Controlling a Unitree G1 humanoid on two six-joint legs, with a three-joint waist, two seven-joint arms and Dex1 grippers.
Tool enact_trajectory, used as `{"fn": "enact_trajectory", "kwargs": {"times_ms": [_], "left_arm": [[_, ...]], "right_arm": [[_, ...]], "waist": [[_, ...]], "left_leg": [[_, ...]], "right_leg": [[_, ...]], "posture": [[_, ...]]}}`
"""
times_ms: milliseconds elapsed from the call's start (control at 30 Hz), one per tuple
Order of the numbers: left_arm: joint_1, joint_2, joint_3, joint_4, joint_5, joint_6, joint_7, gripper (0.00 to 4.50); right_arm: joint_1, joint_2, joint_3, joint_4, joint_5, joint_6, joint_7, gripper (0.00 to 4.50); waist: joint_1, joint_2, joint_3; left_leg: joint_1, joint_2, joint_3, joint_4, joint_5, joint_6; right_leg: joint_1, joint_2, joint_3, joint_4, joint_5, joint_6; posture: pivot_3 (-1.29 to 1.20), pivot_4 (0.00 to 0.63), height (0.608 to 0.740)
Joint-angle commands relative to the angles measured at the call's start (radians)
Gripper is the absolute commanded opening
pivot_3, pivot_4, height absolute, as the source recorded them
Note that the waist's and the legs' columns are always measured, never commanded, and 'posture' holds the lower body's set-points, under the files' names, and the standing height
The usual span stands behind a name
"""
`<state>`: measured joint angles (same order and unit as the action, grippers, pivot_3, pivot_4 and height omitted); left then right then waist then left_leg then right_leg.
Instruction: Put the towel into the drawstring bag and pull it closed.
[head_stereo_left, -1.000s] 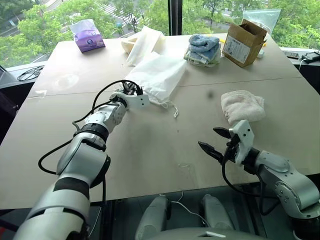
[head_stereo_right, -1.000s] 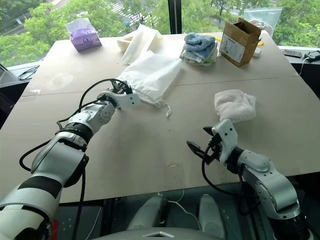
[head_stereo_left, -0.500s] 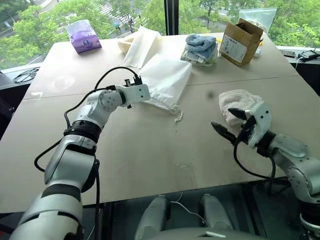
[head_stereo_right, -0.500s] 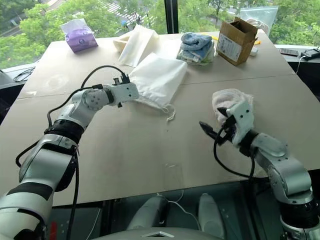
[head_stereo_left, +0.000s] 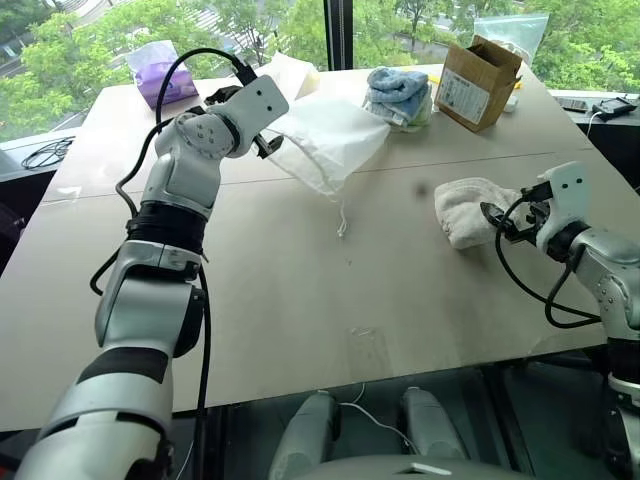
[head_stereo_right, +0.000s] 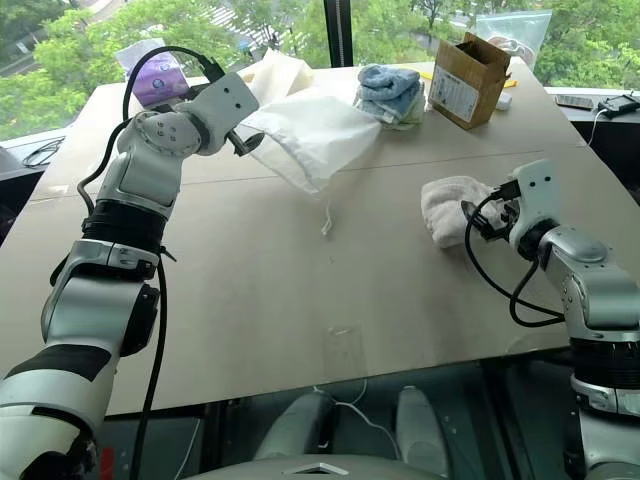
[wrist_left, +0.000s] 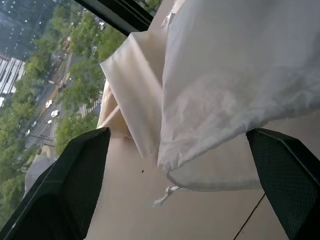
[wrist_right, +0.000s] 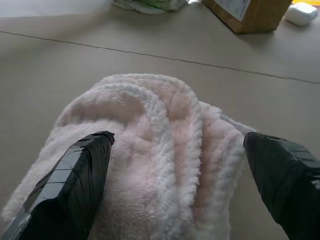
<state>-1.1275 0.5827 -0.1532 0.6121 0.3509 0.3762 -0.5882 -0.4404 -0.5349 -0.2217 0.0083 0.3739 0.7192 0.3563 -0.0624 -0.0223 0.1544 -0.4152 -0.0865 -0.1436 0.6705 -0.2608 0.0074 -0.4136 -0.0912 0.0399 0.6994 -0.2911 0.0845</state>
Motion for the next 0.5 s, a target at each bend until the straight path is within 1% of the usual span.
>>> {"fn": "enact_trajectory", "kwargs": {"times_ms": [33,100,233,367,500], "left_arm": [[-0.037,-0.004,0.032,-0.072,-0.008,0.125,0.027,4.47],[-0.026,-0.01,0.026,-0.092,-0.006,0.175,0.028,4.47],[0.017,-0.018,0.015,-0.158,-0.02,0.225,0.011,4.47],[0.079,-0.017,0.002,-0.223,-0.028,0.261,0.0,4.47],[0.099,-0.013,0.0,-0.233,-0.03,0.267,0.009,4.47]], "right_arm": [[-0.071,0.051,-0.104,0.125,0.067,0.067,-0.053,4.5],[-0.098,0.071,-0.12,0.195,0.082,0.088,-0.054,4.5],[-0.122,0.101,-0.123,0.231,0.145,0.161,-0.005,4.5],[-0.11,0.11,-0.054,0.218,0.151,0.174,0.091,4.5],[-0.097,0.112,0.008,0.212,0.133,0.151,0.165,4.5]], "waist": [[-0.003,0.0,0.0],[-0.005,0.0,0.0],[-0.008,0.0,0.0],[-0.016,0.001,-0.001],[-0.032,0.001,-0.001]], "left_leg": [[0.0,0.0,0.0,0.0,0.0,0.0],[0.0,0.0,0.0,0.0,0.0,0.0],[0.001,0.0,0.0,0.0,0.0,0.0],[0.001,0.001,0.001,0.0,0.0,0.0],[0.001,0.001,0.001,0.0,0.0,0.0]], "right_leg": [[0.0,0.0,0.0,0.0,0.0,0.0],[0.0,0.0,0.0,0.0,0.0,0.0],[0.0,0.0,0.001,0.0,0.0,0.0],[0.0,0.0,0.002,0.001,0.0,0.0],[0.0,0.001,0.002,0.002,0.0,0.0]], "posture": [[0.0,0.15,0.74],[0.0,0.15,0.74],[0.0,0.15,0.74],[0.0,0.15,0.74],[0.0,0.15,0.74]]}}
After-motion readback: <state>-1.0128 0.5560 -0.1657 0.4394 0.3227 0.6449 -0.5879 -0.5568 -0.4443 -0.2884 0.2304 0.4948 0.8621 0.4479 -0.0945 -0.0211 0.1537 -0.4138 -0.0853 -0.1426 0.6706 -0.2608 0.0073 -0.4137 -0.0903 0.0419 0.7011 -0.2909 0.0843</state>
